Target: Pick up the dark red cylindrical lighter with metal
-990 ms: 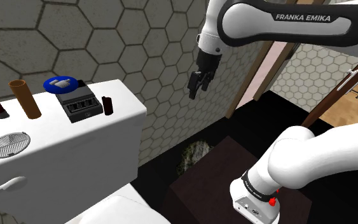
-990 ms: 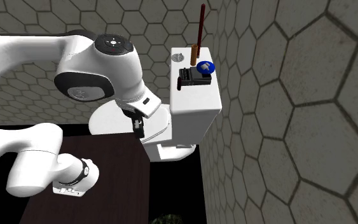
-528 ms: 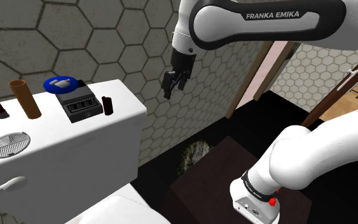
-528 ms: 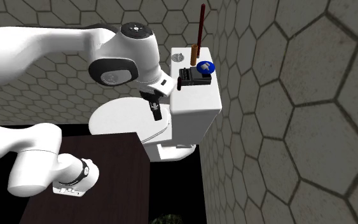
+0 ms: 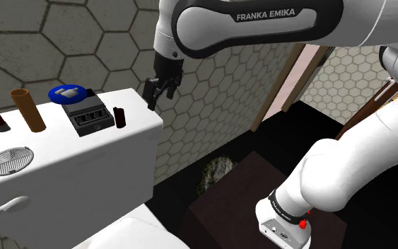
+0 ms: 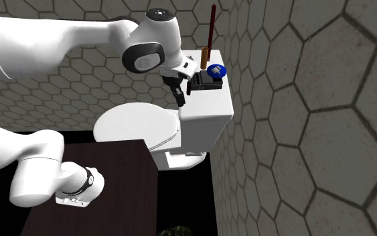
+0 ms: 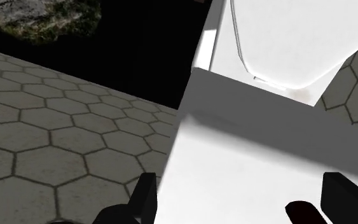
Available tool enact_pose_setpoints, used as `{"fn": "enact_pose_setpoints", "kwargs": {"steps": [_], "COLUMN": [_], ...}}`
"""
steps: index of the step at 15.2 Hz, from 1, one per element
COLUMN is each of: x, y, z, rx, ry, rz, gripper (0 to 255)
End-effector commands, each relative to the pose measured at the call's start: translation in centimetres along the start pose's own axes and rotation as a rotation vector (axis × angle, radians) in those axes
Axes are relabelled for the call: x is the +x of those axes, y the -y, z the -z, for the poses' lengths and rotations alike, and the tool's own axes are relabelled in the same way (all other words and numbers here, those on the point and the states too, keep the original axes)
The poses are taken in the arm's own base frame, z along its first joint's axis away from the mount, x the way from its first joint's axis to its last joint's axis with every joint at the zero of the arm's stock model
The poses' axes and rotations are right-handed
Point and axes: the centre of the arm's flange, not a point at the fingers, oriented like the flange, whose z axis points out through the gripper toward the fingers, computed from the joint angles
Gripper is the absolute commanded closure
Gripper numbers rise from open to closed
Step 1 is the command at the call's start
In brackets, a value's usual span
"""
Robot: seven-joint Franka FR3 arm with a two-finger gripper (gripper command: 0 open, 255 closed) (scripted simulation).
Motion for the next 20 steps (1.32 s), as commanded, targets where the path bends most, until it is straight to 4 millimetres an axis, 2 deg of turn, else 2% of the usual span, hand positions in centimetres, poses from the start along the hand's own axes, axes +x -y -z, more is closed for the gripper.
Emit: {"fn": "enact_pose_setpoints", "kwargs": {"steps": [1,8,9,16,18,19,20], "x": [1.6,7.1,7.4,7.1,7.1,7.0,7.0], "y": [1.7,8.1,8.5,8.3,8.3,8.2,8.2], "z": [-0.6,-1.3,-1.4,-5.3,-5.3,-5.3,-5.3], "rx": [0.002,0.006,0.006,0.006,0.006,0.006,0.006], "ry": [-0.018,-0.078,-0.081,-0.081,-0.081,-0.081,-0.081], "rz": [0.019,0.086,0.09,0.09,0.09,0.09,0.09], "gripper": [0,0,0,0,0,255,255]}}
